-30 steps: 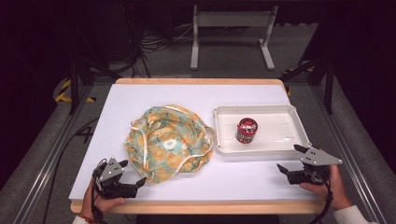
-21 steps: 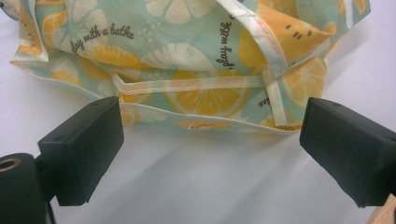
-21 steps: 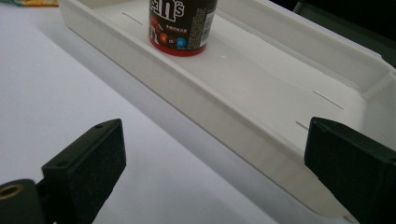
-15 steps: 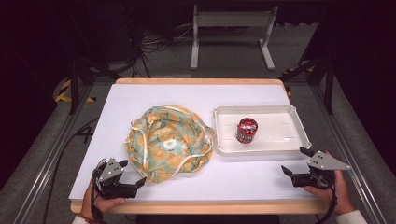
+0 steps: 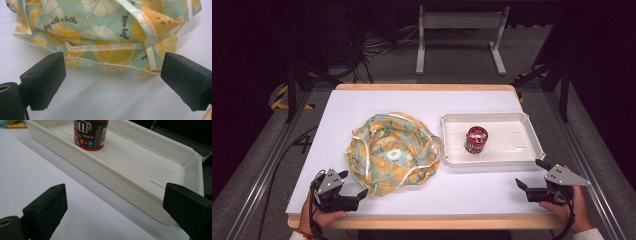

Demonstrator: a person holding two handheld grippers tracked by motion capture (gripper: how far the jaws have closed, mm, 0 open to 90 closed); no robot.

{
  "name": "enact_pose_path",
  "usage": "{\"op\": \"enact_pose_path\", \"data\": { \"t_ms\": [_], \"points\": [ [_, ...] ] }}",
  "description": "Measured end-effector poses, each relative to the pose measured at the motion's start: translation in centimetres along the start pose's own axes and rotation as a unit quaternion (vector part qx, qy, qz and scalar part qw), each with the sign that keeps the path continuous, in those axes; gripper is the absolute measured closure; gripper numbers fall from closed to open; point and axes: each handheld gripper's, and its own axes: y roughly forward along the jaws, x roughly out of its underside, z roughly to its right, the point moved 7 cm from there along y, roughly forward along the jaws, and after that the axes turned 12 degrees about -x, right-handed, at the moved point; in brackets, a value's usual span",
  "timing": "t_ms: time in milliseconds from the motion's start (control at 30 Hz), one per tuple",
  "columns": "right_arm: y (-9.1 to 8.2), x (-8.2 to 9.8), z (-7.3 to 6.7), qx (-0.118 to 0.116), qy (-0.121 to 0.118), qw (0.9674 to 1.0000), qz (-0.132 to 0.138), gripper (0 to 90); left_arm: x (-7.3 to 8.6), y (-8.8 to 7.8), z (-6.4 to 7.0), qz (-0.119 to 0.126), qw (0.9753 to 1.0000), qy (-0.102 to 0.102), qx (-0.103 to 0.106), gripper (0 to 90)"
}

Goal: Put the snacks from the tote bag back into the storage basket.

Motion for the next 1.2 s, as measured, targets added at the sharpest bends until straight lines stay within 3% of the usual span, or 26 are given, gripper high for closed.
{"op": "enact_pose_path", "data": {
  "t_ms": [300,1200],
  "points": [
    [0.27,-0.08,-0.57,-0.005,-0.015,0.9999,-0.007,6.1,0.01,0.03,0.02,-0.001,1.0000,0.003,0.001,6.8],
    [0.38,0.01,-0.77,-0.015,-0.010,0.9998,-0.010,6.1,-0.27,0.31,-0.05,-0.002,1.0000,0.001,0.003,6.9]
  ]
}}
